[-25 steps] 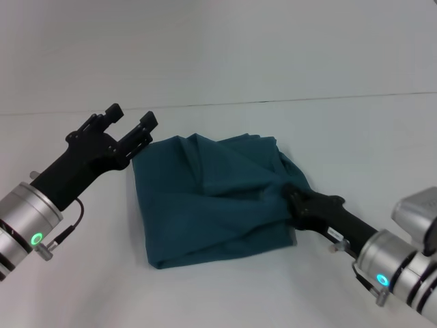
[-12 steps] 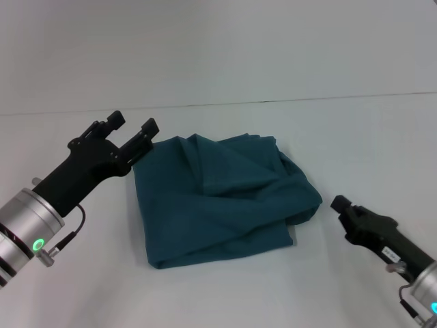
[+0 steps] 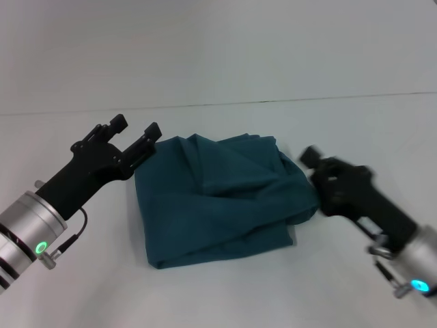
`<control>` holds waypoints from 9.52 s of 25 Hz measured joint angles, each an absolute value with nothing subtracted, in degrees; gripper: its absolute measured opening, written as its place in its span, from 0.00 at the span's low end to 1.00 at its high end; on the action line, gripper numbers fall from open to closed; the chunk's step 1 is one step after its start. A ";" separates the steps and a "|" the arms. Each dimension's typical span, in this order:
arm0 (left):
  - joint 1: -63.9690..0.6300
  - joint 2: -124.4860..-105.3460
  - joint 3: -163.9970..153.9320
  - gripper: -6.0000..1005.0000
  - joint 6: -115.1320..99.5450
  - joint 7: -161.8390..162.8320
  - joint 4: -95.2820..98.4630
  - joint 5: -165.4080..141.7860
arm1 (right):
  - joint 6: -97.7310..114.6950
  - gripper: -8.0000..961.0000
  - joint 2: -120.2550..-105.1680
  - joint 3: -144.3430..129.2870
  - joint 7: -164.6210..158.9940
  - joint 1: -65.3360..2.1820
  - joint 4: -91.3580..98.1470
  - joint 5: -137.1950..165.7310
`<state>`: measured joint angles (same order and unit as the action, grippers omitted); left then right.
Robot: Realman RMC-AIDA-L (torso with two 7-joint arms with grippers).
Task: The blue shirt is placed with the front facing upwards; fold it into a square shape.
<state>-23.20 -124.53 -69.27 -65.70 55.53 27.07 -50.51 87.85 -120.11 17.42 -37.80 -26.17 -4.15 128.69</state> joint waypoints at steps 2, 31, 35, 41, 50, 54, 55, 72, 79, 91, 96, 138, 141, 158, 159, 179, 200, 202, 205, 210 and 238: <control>-23.24 -124.50 -69.18 0.78 -65.57 55.53 26.86 -50.46 | 82.62 0.01 -120.23 14.61 -36.76 -28.38 -5.15 128.75; -23.77 -124.37 -69.08 0.78 -63.53 55.45 25.66 -50.73 | 64.34 0.01 -119.87 8.57 -37.82 -24.94 -8.52 128.40; -23.75 -124.36 -69.12 0.78 -63.53 55.46 25.65 -50.78 | 72.17 0.01 -120.01 7.73 -36.97 -23.44 -8.43 128.55; -23.92 -124.38 -69.43 0.78 -63.54 55.45 25.66 -50.78 | 74.71 0.01 -120.20 8.79 -35.11 -24.36 -9.88 126.17; -24.09 -124.45 -69.42 0.78 -63.55 55.45 25.06 -50.60 | 60.67 0.01 -120.21 11.50 -35.49 -30.96 -13.48 123.56; -24.08 -124.37 -69.23 0.78 -63.54 55.45 24.98 -50.76 | 57.55 0.01 -120.12 14.04 -35.55 -29.82 -14.29 122.15; -24.08 -124.36 -69.22 0.78 -63.53 55.45 24.97 -50.77 | 56.78 0.01 -120.05 14.35 -35.57 -29.30 -14.30 121.37; -24.29 -124.27 -69.17 0.78 -62.84 55.40 24.96 -50.89 | 70.00 0.01 -120.22 11.40 -33.94 -23.50 -13.44 117.42; -24.40 -124.28 -69.17 0.78 -62.83 55.35 24.96 -50.89 | 71.72 0.01 -119.90 11.03 -29.25 -26.52 -13.14 117.14; -22.12 -124.34 -69.61 0.78 -67.45 50.50 24.60 -52.89 | 77.67 0.01 -119.70 -3.09 -61.63 -44.89 25.76 121.06; -20.47 -123.87 -69.22 0.78 -73.66 48.71 23.71 -61.11 | 81.77 0.02 -119.13 -22.19 -86.06 -45.13 48.18 121.04; -19.57 -123.05 -66.18 0.79 -73.72 50.65 24.55 -70.40 | 58.56 0.75 -120.44 -93.44 -112.88 -40.90 65.93 151.63; -19.47 -123.05 -66.18 0.79 -73.65 50.71 24.60 -70.40 | 56.52 0.75 -120.43 -95.50 -114.50 -41.11 64.31 151.64; -19.43 -123.05 -66.18 0.79 -73.54 50.71 24.43 -70.40 | 43.42 0.74 -120.76 -99.51 -120.26 -44.05 53.58 150.54; -19.42 -123.05 -66.18 0.79 -73.54 50.72 24.43 -70.40 | 42.82 0.72 -120.76 -99.54 -120.68 -44.04 53.38 150.54; -19.36 -123.05 -66.15 0.79 -73.48 50.40 24.25 -70.57 | 41.45 0.35 -120.40 -99.58 -124.80 -43.53 53.05 150.23; -19.09 -123.05 -66.10 0.78 -73.48 50.36 24.60 -70.58 | 40.36 0.01 -120.07 -87.53 -131.70 -42.36 54.33 145.11; -19.08 -123.04 -66.10 0.78 -73.48 50.36 24.61 -70.57 | 39.34 0.01 -119.99 -86.06 -133.32 -42.05 54.29 145.45; -19.03 -123.05 -66.10 0.78 -73.48 50.36 24.61 -70.58 | 38.40 0.01 -119.89 -84.36 -135.49 -41.84 53.73 146.99; -18.98 -123.05 -66.10 0.78 -73.48 50.36 24.58 -70.58 | 37.06 0.03 -119.99 -83.95 -137.01 -42.25 50.87 148.88; -18.76 -123.20 -66.10 0.78 -73.49 50.36 24.44 -70.77 | 30.31 0.61 -120.13 -90.45 -134.06 -31.18 58.59 138.91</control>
